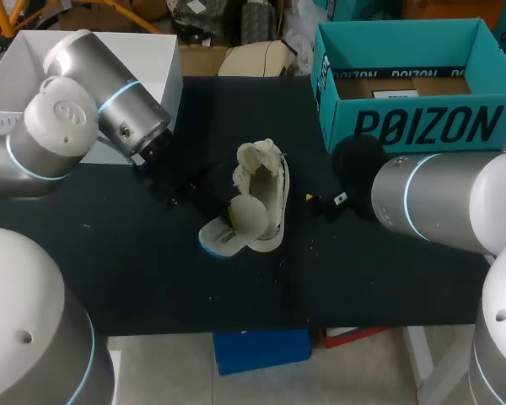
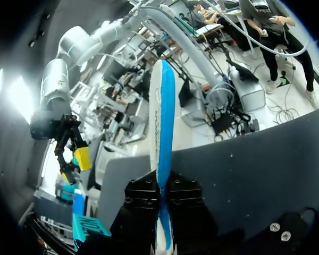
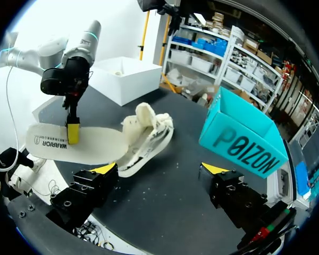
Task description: Take the shoe out of the shoebox, open the shoe tongue, remove and reinsert the insole, then place the shoe into the shoebox
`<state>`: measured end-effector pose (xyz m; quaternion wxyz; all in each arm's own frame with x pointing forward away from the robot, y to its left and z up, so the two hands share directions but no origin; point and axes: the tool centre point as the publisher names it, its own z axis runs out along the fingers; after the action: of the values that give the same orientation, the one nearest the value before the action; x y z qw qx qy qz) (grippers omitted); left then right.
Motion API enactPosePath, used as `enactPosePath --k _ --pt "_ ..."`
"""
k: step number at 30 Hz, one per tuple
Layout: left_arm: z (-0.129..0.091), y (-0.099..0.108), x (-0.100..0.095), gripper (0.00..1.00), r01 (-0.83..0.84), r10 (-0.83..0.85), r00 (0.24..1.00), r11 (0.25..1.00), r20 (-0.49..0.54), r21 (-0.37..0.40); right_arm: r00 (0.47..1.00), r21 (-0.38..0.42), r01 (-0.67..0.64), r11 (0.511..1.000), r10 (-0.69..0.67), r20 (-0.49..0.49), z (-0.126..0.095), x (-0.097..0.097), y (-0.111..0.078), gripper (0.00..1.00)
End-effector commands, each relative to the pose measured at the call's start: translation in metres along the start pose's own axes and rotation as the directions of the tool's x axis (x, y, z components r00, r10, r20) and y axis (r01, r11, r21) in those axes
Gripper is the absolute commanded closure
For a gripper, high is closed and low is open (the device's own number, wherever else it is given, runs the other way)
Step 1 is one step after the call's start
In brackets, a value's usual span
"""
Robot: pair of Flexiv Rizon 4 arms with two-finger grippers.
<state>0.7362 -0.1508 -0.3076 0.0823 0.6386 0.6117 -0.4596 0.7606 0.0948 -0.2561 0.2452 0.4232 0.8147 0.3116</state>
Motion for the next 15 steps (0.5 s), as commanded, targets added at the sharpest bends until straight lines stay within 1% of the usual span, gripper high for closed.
enactPosePath --k 1,8,15 --pt "0.008 0.021 -0.007 1.00 0.025 -0.024 0.999 0.999 -0.041 0.025 1.000 -0.002 -0.001 1.000 0.001 0.000 0.001 0.001 -0.001 0.00" --pt "0.015 0.038 -0.009 1.00 0.039 -0.038 0.999 0.999 -0.035 0.021 1.000 -0.002 -0.001 1.000 0.001 0.000 0.001 0.001 -0.001 0.00" --pt "0.020 0.057 -0.011 1.00 0.069 -0.070 0.997 0.997 -0.018 -0.043 1.000 -0.002 -0.001 1.000 0.001 0.000 0.001 0.001 -0.001 0.00"
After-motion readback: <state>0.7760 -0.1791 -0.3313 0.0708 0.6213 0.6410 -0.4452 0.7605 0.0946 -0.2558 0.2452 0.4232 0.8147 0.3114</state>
